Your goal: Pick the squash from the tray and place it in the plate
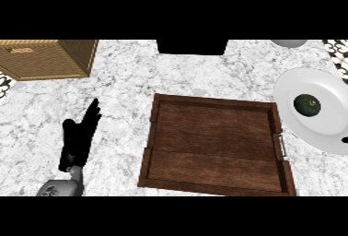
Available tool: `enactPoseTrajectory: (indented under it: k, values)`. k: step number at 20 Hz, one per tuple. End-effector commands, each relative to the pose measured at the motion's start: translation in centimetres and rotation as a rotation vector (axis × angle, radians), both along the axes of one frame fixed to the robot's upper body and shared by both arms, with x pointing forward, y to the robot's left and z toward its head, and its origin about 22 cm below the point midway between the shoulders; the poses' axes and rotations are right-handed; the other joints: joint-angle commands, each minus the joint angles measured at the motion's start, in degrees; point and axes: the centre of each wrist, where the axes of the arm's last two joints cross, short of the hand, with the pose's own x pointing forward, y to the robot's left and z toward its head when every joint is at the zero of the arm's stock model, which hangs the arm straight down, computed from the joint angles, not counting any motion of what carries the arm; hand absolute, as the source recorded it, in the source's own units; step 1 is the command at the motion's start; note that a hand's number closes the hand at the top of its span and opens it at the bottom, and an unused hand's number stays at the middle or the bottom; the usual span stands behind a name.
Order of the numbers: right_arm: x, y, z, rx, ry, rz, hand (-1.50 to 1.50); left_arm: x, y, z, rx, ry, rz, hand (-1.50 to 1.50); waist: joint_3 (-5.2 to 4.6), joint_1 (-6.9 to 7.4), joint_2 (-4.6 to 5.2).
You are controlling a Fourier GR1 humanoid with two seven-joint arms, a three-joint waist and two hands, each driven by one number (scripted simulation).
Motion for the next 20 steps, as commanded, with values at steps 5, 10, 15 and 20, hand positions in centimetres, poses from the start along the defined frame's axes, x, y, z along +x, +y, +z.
enactPoseTrajectory:
  k: [5, 10, 15, 20]
  values:
    - [-1.9, -1.5, 0.0, -0.019, -0.009, -0.032, -1.50, -1.0, -0.3, -0.1, 0.000, -0.007, -0.006, 0.00, 0.11, 0.56, 0.06]
    - [-1.6, -2.3, 1.7, 0.008, -0.041, -0.074, -1.50, -0.2, 0.3, -0.2, 0.004, 0.008, -0.010, 0.00, 0.12, 0.65, 0.25]
    - [-3.1, -3.1, 1.2, 0.005, -0.045, -0.112, -1.50, 0.1, 0.5, 1.1, -0.004, -0.005, -0.008, 0.00, 0.18, 0.57, 0.19]
    - [-3.7, -3.6, 1.3, -0.001, -0.061, -0.189, -1.50, -0.9, 0.1, 0.0, 0.001, -0.006, -0.010, 0.00, 0.26, 1.05, 0.38]
